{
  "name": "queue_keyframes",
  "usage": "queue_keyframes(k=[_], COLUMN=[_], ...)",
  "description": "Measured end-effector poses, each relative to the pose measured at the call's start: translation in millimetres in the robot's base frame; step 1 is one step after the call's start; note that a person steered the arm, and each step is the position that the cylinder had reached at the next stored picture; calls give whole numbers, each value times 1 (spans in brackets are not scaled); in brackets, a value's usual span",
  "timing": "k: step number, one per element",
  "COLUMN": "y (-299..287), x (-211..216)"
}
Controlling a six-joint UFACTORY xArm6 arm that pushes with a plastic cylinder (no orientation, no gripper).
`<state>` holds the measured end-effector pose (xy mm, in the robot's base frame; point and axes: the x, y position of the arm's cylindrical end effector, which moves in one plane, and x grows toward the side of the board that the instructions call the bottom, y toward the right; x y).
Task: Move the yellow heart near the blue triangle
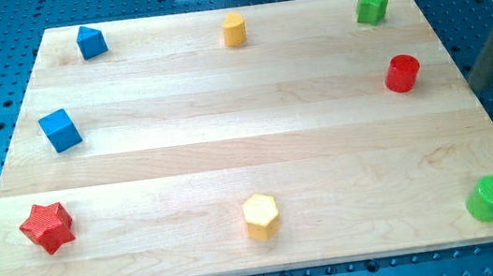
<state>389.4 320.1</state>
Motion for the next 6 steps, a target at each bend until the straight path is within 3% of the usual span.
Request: queue_keyframes(k=[1, 2, 4, 5, 6], y=[-38, -141, -240, -294, -310], x=[-47, -37, -120, -137, -131])
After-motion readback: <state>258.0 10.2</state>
